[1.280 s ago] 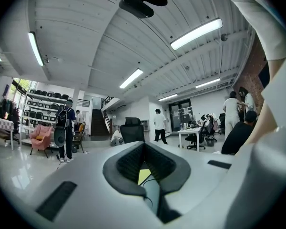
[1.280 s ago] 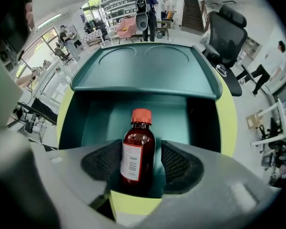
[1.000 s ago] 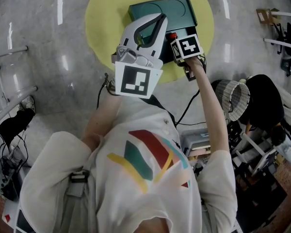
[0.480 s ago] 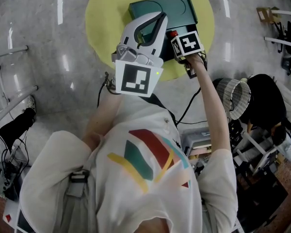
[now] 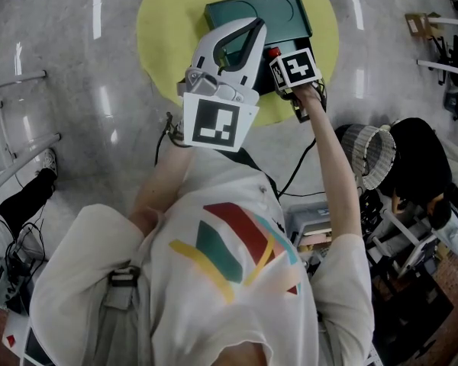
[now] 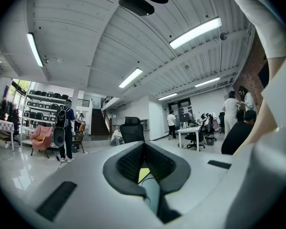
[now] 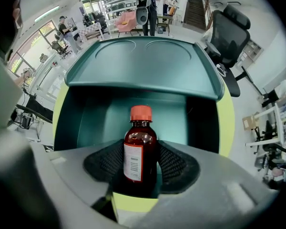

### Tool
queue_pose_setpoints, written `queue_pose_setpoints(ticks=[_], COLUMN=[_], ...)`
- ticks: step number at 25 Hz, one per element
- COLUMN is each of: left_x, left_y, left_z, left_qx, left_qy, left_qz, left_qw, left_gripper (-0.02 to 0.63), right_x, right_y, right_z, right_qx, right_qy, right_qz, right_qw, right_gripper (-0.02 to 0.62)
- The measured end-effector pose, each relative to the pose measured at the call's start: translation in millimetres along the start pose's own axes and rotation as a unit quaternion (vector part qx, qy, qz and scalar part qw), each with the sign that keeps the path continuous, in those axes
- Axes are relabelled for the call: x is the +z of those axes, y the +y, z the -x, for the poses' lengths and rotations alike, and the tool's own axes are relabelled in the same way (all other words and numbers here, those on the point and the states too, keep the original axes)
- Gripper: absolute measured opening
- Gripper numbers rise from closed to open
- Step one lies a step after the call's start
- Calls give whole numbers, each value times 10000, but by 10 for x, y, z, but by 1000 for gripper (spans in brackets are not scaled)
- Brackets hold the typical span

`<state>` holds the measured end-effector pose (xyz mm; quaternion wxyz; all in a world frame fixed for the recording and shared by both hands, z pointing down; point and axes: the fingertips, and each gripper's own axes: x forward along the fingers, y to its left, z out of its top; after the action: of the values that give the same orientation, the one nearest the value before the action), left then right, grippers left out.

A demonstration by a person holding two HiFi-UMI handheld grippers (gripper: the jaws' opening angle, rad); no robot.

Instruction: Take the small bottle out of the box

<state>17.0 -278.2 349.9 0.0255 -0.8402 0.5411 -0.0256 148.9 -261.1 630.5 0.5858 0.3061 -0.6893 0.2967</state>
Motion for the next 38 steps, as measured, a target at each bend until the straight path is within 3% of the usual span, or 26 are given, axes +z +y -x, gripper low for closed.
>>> queue_pose_setpoints(ticks=[11,26,33,38], left_x=[-3,155,373,603], left_y=[14,-120,-166,-196], left_z=[27,103,91,88], left_qx=[72,-31,-61,-77], left_qy=[23,-165,-323,-506], left_qz=[-64,-197,-412,-446], left_qw=[10000,9997,9986,9977], left_gripper=[15,15,15,15], right_x=[34,114,344,559], right_y=[39,73,25,-7], right_z=[119,725,1188,1687], right_qx=[-101,-116,-89,-257], right_qy=[-309,-1272,-2028,-2856], right_qz=[123,-197,-392,-406], right_qw=[9994,9916,9784,9571], right_gripper=[212,212,213,213])
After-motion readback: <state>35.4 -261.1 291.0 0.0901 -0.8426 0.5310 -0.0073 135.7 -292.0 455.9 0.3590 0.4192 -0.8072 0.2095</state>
